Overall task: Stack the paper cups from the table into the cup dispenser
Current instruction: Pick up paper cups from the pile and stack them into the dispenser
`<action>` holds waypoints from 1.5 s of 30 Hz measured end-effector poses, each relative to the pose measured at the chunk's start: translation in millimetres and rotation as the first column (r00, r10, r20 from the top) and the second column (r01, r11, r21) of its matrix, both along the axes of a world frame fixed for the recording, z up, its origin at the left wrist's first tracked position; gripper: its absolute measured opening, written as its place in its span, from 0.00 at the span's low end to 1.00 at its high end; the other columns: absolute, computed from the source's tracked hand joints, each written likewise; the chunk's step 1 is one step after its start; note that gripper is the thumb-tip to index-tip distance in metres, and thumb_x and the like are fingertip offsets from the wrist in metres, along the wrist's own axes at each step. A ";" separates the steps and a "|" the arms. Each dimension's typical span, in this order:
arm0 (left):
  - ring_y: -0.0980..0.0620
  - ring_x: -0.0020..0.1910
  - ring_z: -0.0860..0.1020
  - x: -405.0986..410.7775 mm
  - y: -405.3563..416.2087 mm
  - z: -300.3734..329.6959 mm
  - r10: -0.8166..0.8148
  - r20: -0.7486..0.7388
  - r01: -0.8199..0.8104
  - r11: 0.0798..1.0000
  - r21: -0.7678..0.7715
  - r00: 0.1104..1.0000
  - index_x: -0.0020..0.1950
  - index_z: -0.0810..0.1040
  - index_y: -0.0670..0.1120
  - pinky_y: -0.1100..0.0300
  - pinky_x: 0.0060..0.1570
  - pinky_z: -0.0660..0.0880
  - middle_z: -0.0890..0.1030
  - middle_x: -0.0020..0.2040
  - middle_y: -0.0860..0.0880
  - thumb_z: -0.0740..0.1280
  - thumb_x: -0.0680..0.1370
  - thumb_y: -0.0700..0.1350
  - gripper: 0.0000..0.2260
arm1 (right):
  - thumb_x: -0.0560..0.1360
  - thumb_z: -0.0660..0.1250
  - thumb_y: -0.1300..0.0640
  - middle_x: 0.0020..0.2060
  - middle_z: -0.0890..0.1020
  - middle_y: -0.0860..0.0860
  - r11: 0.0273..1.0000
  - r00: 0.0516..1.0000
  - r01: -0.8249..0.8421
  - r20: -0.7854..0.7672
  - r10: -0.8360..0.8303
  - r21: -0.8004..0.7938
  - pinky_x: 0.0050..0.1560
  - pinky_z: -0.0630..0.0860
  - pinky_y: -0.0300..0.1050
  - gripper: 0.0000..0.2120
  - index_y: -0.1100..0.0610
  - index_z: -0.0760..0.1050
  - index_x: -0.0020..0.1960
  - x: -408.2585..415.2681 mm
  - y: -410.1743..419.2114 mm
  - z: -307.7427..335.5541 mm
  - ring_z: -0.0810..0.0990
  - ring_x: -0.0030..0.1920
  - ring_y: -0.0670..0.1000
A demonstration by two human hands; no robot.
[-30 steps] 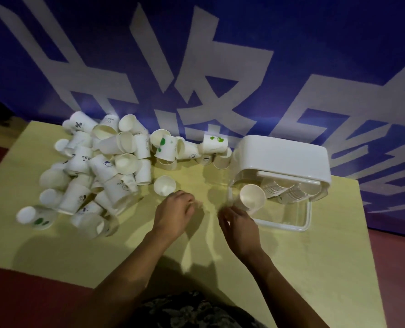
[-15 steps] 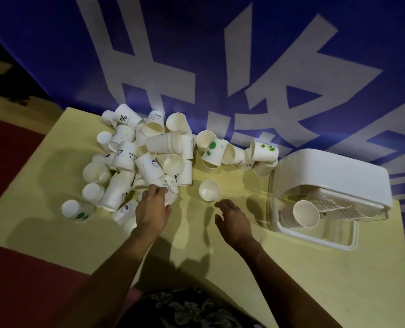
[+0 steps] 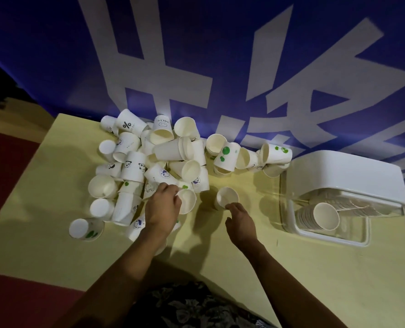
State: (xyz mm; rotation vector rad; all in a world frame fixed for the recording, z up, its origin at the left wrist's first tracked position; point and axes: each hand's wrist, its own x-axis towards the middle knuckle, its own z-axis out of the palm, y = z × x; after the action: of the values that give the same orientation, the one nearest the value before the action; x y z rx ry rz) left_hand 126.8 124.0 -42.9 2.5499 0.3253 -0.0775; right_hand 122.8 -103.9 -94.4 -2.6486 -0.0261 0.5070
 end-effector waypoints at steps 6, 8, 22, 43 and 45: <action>0.48 0.35 0.75 2.4 -4.9 14.2 0.050 0.098 -0.034 0.987 -0.160 0.994 0.42 0.81 0.42 0.50 0.38 0.76 0.77 0.36 0.48 0.67 0.73 0.37 0.04 | 0.75 0.67 0.63 0.50 0.81 0.50 0.979 0.969 0.147 0.179 -0.171 0.138 0.39 0.75 0.45 0.06 0.56 0.81 0.50 -9.9 -5.6 13.7 0.80 0.45 0.54; 0.49 0.32 0.77 3.3 -15.2 18.9 0.059 0.104 -0.032 0.969 -0.244 0.993 0.41 0.81 0.43 0.49 0.36 0.77 0.79 0.34 0.49 0.67 0.74 0.38 0.04 | 0.76 0.67 0.61 0.46 0.81 0.49 0.973 0.944 0.158 0.264 -0.198 0.166 0.37 0.74 0.44 0.04 0.56 0.81 0.47 -13.8 -14.2 25.8 0.79 0.42 0.53; 0.49 0.30 0.80 15.8 -155.1 66.9 -0.146 0.154 0.201 0.873 -0.444 0.977 0.41 0.82 0.44 0.49 0.36 0.79 0.81 0.34 0.51 0.68 0.74 0.41 0.04 | 0.78 0.67 0.60 0.50 0.82 0.49 0.948 0.749 0.271 0.583 -0.315 0.165 0.43 0.75 0.43 0.07 0.56 0.81 0.55 -45.9 -144.1 117.6 0.79 0.48 0.54; 0.52 0.24 0.79 -12.9 -280.3 96.5 0.091 0.059 -0.049 0.863 -0.502 0.994 0.42 0.81 0.44 0.61 0.29 0.77 0.78 0.32 0.49 0.68 0.75 0.37 0.05 | 0.75 0.65 0.62 0.37 0.81 0.51 0.990 0.923 -0.050 0.372 0.096 -0.133 0.31 0.67 0.43 0.08 0.54 0.80 0.41 -22.5 -267.5 49.7 0.70 0.33 0.53; 0.51 0.24 0.79 -14.1 -288.7 97.0 0.097 0.063 -0.053 0.865 -0.499 0.993 0.42 0.81 0.45 0.60 0.30 0.77 0.78 0.32 0.51 0.68 0.75 0.37 0.04 | 0.76 0.66 0.60 0.40 0.82 0.51 0.995 0.931 -0.057 0.356 0.085 -0.087 0.32 0.71 0.44 0.06 0.54 0.81 0.45 -21.1 -270.3 47.4 0.72 0.34 0.55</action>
State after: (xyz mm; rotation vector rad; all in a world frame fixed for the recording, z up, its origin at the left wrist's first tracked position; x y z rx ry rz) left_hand 112.7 -164.7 54.1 2.0178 0.3224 -0.0168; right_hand 101.7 -374.2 -47.0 -2.7871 -0.2193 0.0386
